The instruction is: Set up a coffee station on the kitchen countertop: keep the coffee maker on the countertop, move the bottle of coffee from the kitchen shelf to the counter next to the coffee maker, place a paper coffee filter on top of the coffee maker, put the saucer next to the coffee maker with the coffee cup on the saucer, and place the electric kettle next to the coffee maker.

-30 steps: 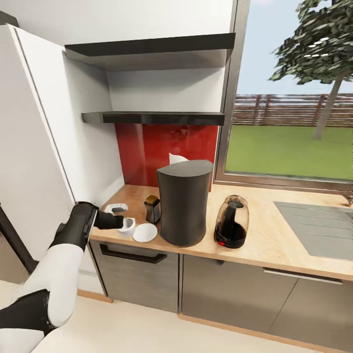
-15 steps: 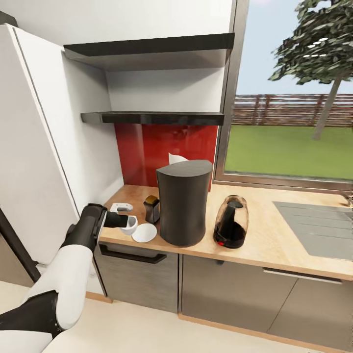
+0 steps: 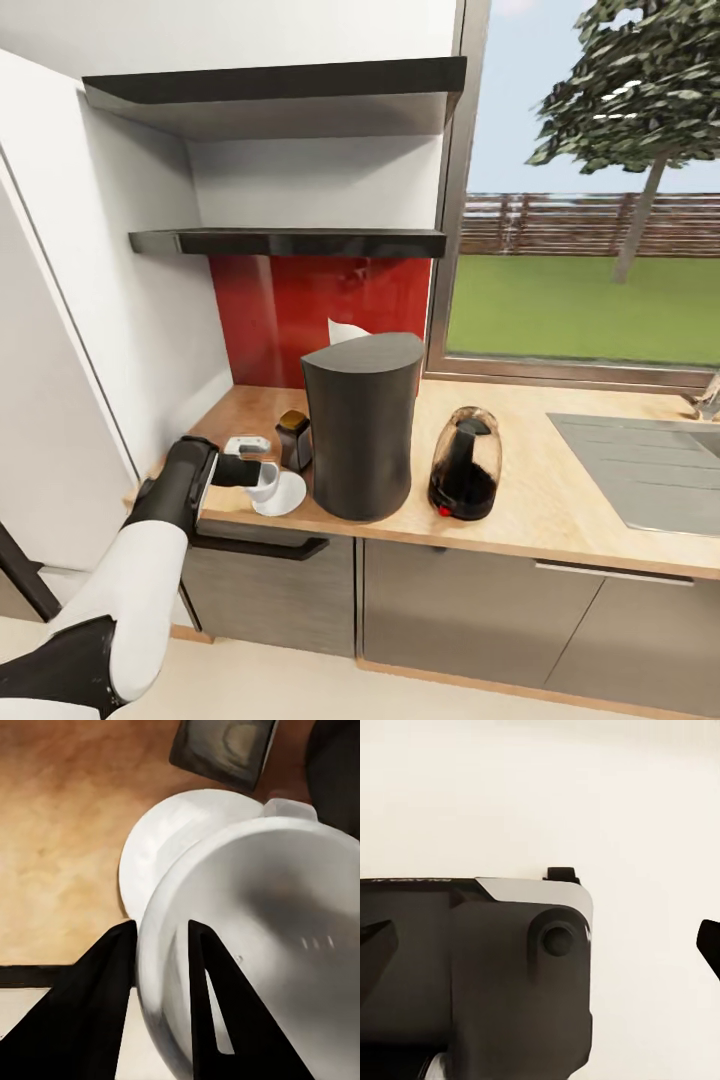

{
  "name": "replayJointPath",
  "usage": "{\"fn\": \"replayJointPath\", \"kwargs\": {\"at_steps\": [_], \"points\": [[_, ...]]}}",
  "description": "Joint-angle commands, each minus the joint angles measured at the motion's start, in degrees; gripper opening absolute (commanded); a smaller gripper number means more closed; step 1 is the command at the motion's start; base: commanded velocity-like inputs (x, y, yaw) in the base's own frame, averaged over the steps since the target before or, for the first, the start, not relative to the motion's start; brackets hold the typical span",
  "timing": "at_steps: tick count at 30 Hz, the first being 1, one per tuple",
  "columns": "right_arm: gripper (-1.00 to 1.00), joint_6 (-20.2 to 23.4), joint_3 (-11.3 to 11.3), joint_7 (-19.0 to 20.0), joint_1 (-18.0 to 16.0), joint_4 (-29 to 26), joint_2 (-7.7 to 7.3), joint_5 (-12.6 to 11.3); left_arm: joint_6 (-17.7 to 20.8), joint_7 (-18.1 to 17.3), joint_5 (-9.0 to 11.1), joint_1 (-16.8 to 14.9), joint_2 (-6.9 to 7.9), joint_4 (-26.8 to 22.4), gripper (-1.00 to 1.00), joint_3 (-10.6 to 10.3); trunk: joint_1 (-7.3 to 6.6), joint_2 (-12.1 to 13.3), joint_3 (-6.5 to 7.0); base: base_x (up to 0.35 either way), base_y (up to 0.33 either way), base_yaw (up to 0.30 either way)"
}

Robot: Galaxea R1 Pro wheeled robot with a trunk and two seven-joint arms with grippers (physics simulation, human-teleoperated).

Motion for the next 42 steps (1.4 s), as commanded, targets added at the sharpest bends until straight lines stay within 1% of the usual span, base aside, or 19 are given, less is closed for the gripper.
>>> {"fn": "replayJointPath", "kwargs": {"at_steps": [1,4,9,11,13,16,22,27,36,37,42], "points": [[1.0,0.07,0.5,-0.1,-0.05,-0.03,0.0,-0.55,0.13,-0.59,-0.46,0.4,-0.06,-0.1,-1.0,0.36,0.04,-0.14,-0.13,0.005,0.001,-0.001],[1.0,0.07,0.51,-0.08,-0.05,-0.03,0.07,-0.54,0.09,-0.59,-0.32,0.94,-0.1,0.07,-1.0,0.4,0.04,-0.14,-0.13,0.038,0.0,-0.031],[1.0,0.07,0.51,-0.1,-0.05,-0.03,0.19,-0.54,-0.04,-0.59,-0.21,1.3,-0.13,0.13,-1.0,0.41,0.04,-0.14,-0.13,0.199,0.0,-0.137],[1.0,0.07,0.51,-0.1,-0.05,-0.03,0.27,-0.54,-0.87,-0.56,-0.21,1.31,-0.13,0.14,-1.0,0.41,0.04,-0.14,-0.13,0.282,0.0,-0.039],[1.0,0.07,0.51,-0.1,-0.05,-0.03,0.33,-0.44,-3.56,-0.42,-0.17,1.37,-0.13,0.18,-1.0,0.43,0.04,-0.14,-0.13,0.27,0.0,-0.013],[1.0,0.07,0.51,-0.1,-0.04,-0.03,0.32,-0.32,-4.7,-0.34,-0.2,1.87,-0.13,0.22,-1.0,0.48,0.04,-0.14,-0.13,0.089,0.0,-0.003],[1.0,0.01,0.52,-0.1,-0.05,-0.03,0.29,-0.22,-4.93,-0.49,-0.2,2.43,-0.06,0.23,-1.0,0.58,0.04,-0.14,-0.13,0.005,0.0,0.0],[1.0,-0.02,0.51,-0.04,-0.05,-0.03,0.27,-0.28,-5.01,-0.52,-0.2,3.98,0.02,0.15,-1.0,0.59,0.04,-0.14,-0.13,0.0,0.0,0.0],[1.0,-0.02,0.6,-0.04,-0.05,-0.03,0.3,-0.28,-5.06,-0.51,-0.2,4.16,-0.04,0.15,-1.0,0.59,0.04,-0.14,-0.13,0.0,0.0,0.0],[1.0,-0.02,0.6,-0.03,-0.05,-0.03,0.32,-0.28,-5.08,-0.51,-0.2,4.15,-0.04,0.15,1.0,0.59,0.04,-0.14,-0.13,0.0,0.0,0.0],[1.0,-0.02,0.6,-0.07,-0.05,-0.03,0.32,-0.22,-5.11,-0.5,-0.2,4.15,0.15,0.08,1.0,0.65,0.04,-0.14,-0.13,0.0,0.0,0.0]]}}
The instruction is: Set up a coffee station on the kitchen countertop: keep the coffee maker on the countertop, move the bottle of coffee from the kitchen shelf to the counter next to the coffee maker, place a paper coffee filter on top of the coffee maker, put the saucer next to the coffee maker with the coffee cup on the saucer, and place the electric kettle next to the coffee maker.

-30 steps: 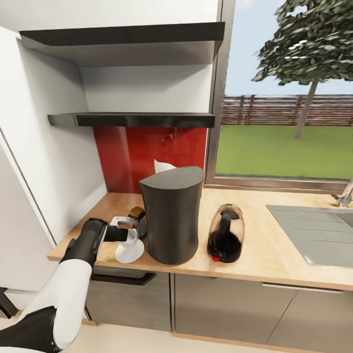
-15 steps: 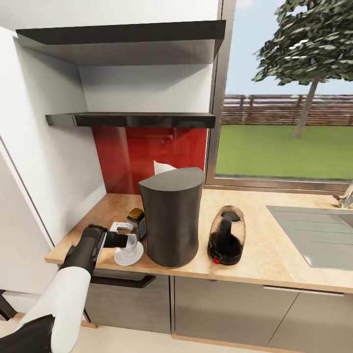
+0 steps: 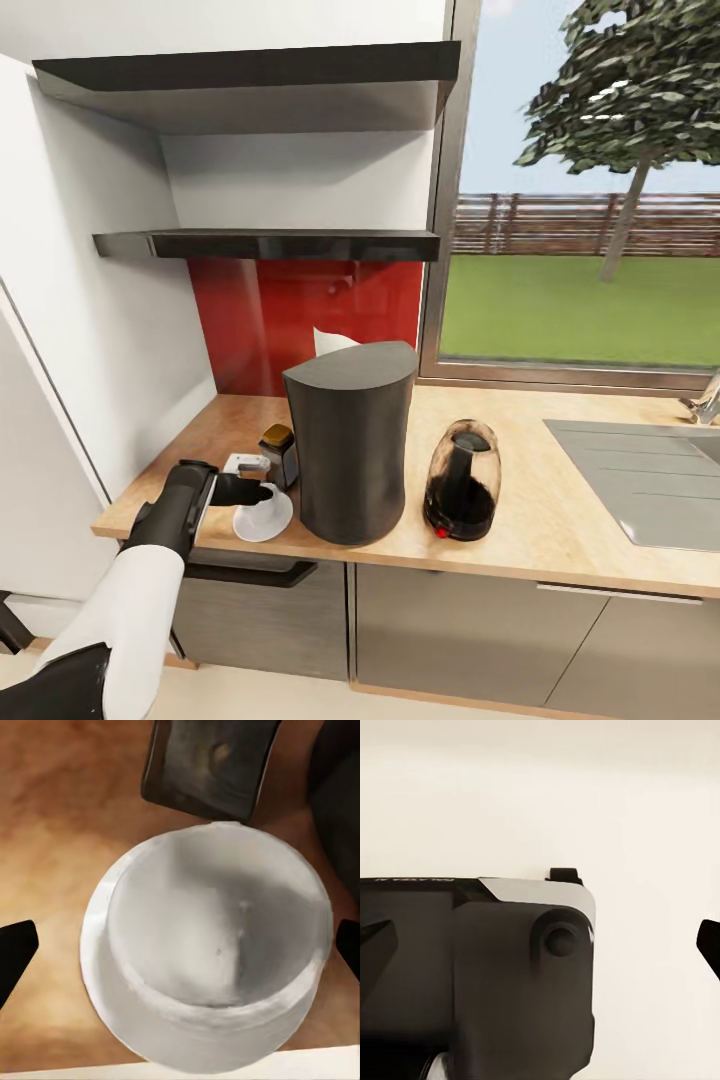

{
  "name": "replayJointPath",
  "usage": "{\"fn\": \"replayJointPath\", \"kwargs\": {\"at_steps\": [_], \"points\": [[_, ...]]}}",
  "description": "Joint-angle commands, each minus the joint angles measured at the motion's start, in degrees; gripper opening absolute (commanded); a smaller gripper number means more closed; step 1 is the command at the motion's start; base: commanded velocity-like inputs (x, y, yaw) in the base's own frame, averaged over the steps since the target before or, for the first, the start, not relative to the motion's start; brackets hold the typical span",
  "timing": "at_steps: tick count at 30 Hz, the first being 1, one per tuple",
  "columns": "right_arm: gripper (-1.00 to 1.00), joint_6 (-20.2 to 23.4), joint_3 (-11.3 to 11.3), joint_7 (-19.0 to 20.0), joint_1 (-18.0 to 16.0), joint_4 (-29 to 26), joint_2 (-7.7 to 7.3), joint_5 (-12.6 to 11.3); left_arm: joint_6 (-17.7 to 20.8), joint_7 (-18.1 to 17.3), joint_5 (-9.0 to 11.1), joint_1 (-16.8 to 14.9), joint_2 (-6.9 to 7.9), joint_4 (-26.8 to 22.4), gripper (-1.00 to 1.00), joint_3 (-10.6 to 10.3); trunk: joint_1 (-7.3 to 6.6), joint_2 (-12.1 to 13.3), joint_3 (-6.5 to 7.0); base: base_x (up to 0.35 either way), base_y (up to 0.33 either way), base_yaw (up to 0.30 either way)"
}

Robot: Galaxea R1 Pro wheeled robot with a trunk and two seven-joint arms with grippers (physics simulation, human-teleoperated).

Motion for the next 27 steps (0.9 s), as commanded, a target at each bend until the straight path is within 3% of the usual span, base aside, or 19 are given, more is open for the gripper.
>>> {"fn": "replayJointPath", "kwargs": {"at_steps": [1,10,14,17,27], "points": [[1.0,0.06,0.49,-0.1,-0.04,-0.03,-0.02,-0.55,0.12,-0.55,-0.61,-0.07,-0.01,-0.09,1.0,0.3,0.04,-0.13,-0.14,0.0,0.0,0.0],[1.0,0.06,0.49,-0.09,-0.04,-0.03,0.02,-0.6,0.2,-0.6,-0.6,-0.08,0.24,-0.69,1.0,0.56,0.04,-0.13,-0.14,0.0,0.0,0.0],[1.0,0.06,0.49,-0.12,-0.04,-0.03,0.03,-0.6,0.53,-1.0,-0.55,-0.9,0.46,-1.02,1.0,2.13,0.04,-0.13,-0.14,0.0,0.0,0.0],[1.0,0.06,0.49,-0.13,-0.03,-0.03,0.03,-0.61,0.76,-1.2,1.01,-2.32,0.94,-1.07,1.0,3.05,0.04,-0.13,-0.14,0.0,0.0,0.0],[1.0,-0.01,0.49,-0.09,-0.04,-0.07,0.11,-0.61,0.91,-1.34,7.66,-3.58,6.73,-1.07,1.0,3.34,0.04,-0.13,-0.14,0.0,0.0,0.0]]}}
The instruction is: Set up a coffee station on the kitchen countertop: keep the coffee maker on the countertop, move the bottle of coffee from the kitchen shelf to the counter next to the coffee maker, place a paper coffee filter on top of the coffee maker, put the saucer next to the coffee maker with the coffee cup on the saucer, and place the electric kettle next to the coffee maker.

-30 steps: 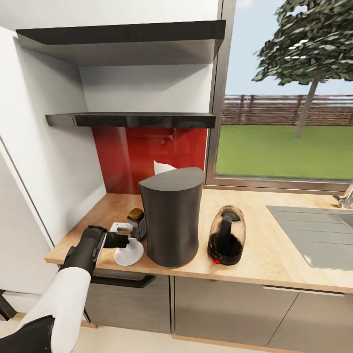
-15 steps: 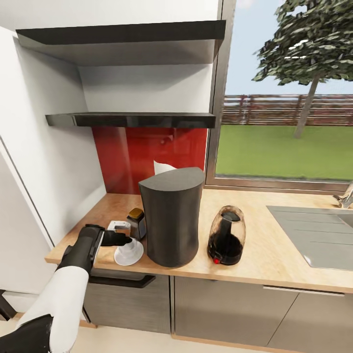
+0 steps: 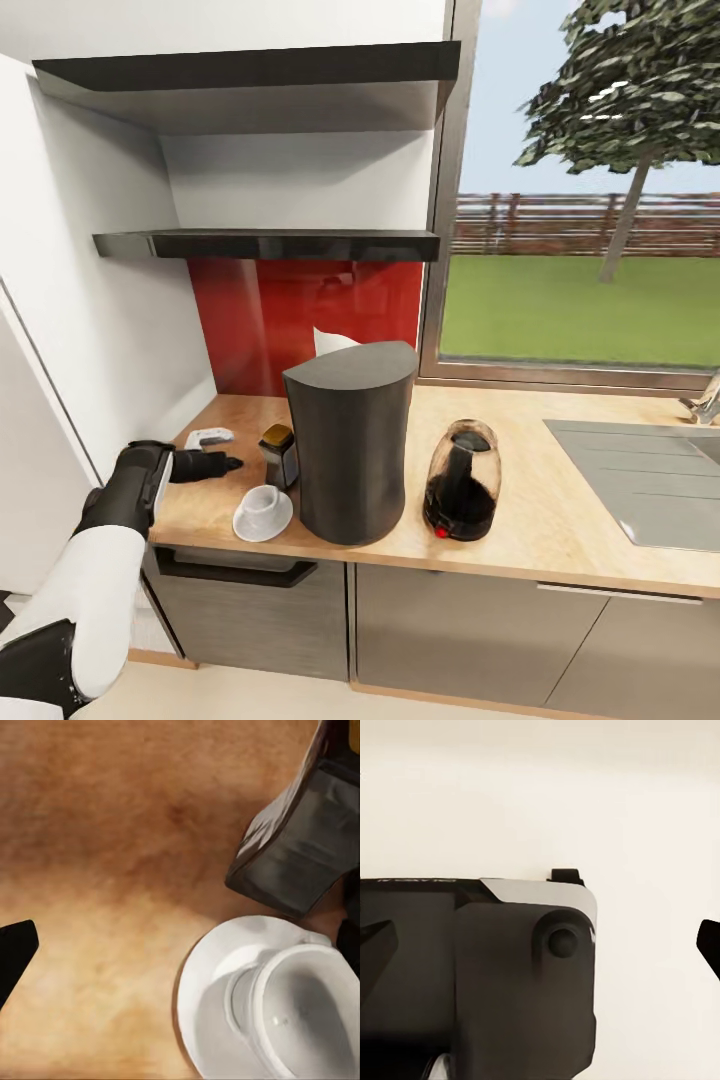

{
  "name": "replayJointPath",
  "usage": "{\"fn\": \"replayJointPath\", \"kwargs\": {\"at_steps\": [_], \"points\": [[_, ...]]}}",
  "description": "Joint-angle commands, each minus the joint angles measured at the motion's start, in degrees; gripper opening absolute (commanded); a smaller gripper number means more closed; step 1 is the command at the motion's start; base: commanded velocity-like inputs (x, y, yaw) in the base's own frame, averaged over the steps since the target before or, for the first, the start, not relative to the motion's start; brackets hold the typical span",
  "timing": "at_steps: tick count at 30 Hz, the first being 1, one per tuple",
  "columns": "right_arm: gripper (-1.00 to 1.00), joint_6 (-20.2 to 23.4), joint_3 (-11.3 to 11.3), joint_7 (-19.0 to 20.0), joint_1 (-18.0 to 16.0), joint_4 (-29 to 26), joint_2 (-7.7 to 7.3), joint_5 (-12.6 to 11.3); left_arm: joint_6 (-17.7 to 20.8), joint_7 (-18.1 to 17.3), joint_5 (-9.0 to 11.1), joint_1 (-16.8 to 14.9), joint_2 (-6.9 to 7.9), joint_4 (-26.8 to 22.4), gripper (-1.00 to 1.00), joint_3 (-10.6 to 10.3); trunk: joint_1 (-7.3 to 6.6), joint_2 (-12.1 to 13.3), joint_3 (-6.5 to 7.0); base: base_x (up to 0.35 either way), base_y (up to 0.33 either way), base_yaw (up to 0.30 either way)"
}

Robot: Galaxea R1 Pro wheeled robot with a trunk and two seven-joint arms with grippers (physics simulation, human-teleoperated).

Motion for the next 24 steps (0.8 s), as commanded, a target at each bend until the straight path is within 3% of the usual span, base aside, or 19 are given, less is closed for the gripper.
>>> {"fn": "replayJointPath", "kwargs": {"at_steps": [1,15,18,21,22,24], "points": [[1.0,0.06,0.45,-0.08,-0.04,-0.04,0.01,-0.59,0.14,-0.56,-0.02,-0.04,0.34,-0.06,1.0,0.16,0.04,-0.13,-0.13,-0.04,0.015,0.0],[1.0,0.04,0.37,-0.04,-0.04,-0.15,0.01,-0.73,-1.41,-0.89,0.54,1.17,1.28,-0.04,1.0,-0.12,0.04,-0.13,-0.13,-0.255,0.105,0.0],[1.0,0.04,0.46,-0.04,-0.04,-0.15,0.07,-0.73,-7.4,-2.42,0.59,3.4,1.79,-0.02,1.0,0.05,0.04,-0.13,-0.13,-0.039,0.012,0.0],[1.0,0.04,0.48,-0.04,-0.04,-0.15,0.1,-0.65,-13.48,-9.55,0.57,7.26,3.04,-0.06,1.0,0.7,0.04,-0.13,-0.13,-0.005,0.001,0.0],[1.0,0.04,0.48,-0.04,-0.04,-0.15,0.1,-0.65,-15.85,-11.08,0.58,8.38,3.49,-0.06,1.0,1.42,0.04,-0.13,-0.13,-0.002,0.0,0.0],[1.0,0.0,0.49,-0.04,-0.04,-0.15,0.1,-0.64,-22.35,-13.8,0.59,11.31,4.05,0.0,1.0,4.81,0.04,-0.13,-0.13,0.0,0.0,0.0]]}}
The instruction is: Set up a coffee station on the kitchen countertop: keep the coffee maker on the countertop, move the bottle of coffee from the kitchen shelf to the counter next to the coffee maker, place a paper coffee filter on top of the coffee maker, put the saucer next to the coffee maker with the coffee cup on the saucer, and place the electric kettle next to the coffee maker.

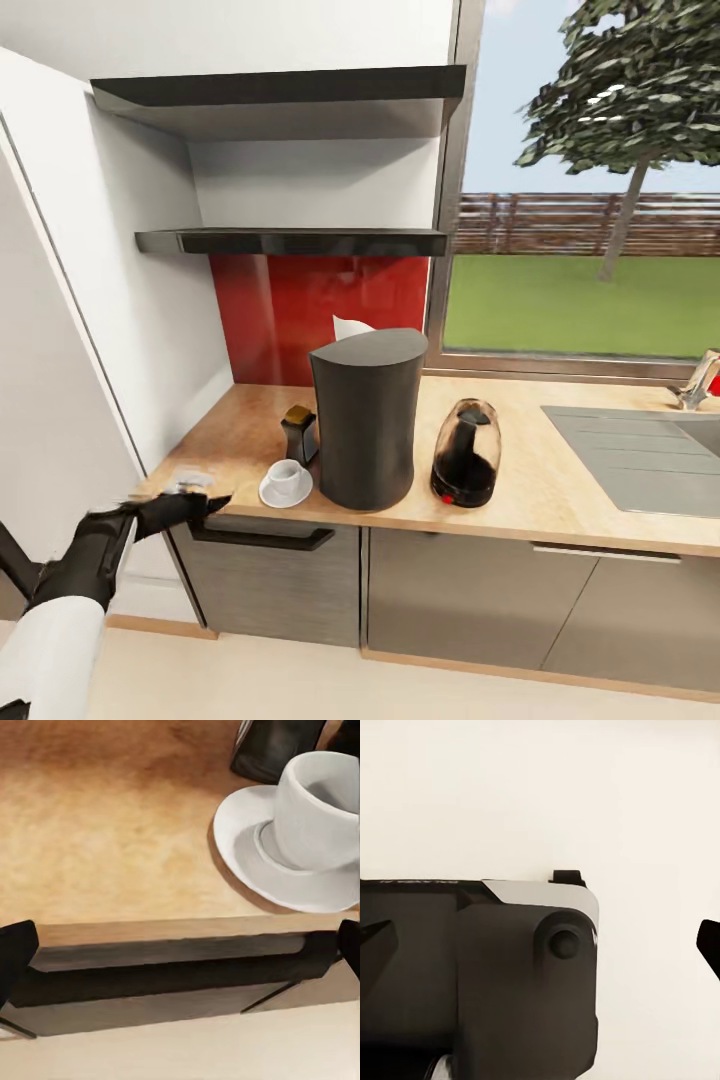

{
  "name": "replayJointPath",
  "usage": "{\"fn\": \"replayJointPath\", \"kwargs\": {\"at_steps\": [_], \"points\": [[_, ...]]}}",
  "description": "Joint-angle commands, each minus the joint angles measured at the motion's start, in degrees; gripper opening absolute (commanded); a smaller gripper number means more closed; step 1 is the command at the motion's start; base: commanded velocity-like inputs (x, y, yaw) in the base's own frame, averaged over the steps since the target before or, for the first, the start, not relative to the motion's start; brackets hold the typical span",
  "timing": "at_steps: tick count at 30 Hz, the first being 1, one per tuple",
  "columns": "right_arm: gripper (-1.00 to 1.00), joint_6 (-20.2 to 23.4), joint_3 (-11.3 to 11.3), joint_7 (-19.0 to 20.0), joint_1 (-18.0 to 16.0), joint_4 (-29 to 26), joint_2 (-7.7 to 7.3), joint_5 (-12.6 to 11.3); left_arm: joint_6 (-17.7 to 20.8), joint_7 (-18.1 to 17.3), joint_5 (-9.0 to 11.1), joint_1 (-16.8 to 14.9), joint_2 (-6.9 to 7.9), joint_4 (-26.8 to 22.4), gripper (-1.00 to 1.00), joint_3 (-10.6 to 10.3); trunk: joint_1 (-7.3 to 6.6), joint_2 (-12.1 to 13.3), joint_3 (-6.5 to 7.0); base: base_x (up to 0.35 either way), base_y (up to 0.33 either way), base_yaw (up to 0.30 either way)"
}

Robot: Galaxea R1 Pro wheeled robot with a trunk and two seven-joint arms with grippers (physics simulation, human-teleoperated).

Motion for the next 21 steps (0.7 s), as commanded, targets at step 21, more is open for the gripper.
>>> {"fn": "replayJointPath", "kwargs": {"at_steps": [21], "points": [[1.0,-3.02,0.49,-0.08,-0.03,0.07,0.0,-0.46,-24.97,-3.32,-3.38,27.64,0.31,8.84,1.0,17.19,0.04,-0.13,-0.13,0.0,0.0,0.0]]}}
